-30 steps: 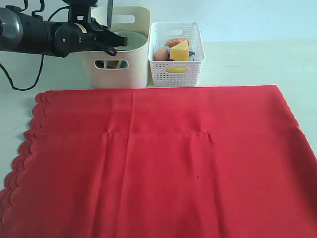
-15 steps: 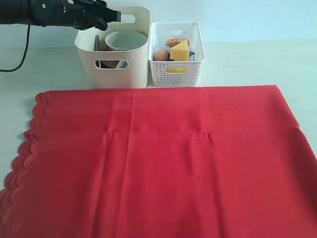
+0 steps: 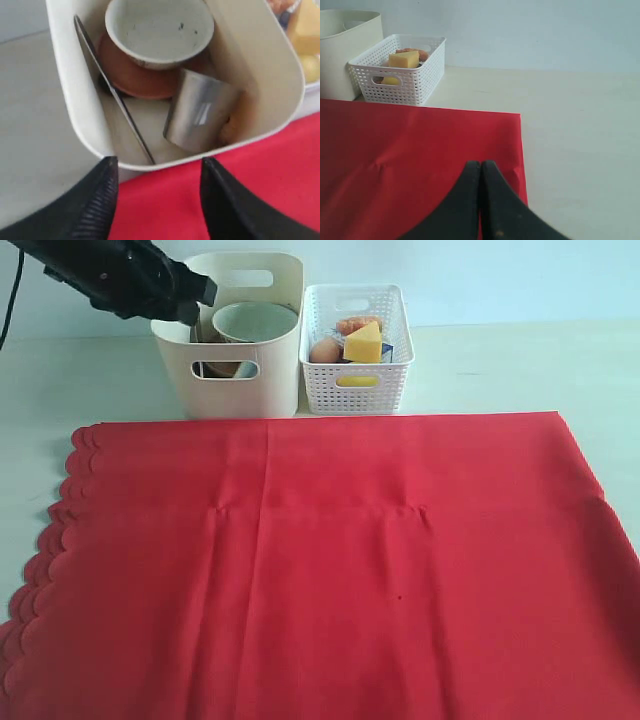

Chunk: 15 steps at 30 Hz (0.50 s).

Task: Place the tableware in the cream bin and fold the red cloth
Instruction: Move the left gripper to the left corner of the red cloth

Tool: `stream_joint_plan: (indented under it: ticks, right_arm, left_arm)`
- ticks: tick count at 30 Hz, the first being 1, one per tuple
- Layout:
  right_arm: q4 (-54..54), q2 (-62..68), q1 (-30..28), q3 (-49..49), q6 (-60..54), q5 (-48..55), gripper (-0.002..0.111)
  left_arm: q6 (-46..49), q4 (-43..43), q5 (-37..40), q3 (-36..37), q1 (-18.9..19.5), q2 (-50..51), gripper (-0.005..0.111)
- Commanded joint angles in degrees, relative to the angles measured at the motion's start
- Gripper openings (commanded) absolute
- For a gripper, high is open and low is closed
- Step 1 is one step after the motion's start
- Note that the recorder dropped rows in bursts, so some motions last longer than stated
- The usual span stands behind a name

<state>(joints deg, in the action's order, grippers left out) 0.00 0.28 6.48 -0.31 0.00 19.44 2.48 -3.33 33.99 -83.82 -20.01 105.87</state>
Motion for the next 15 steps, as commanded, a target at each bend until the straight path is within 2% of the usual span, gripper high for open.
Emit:
stream_joint_plan:
  ticks: [1,5,15]
  right_arm:
    - [0.00,-0.28,-0.29,0.31,0.00,-0.73,0.000]
    - [0.00,-0.28,-0.29,0.31,0.00,-0.73,0.000]
    - [0.00,-0.28,-0.29,0.31,0.00,-0.73,0.000]
  left_arm:
    - [0.25,-0.22,7.84,-0.28,0.05,-2.00,0.050]
    - [0.25,-0.22,12.71,0.19,0.05,-3.49,0.050]
    - [0.25,-0.22,16.11,8.17,0.05,-8.56,0.050]
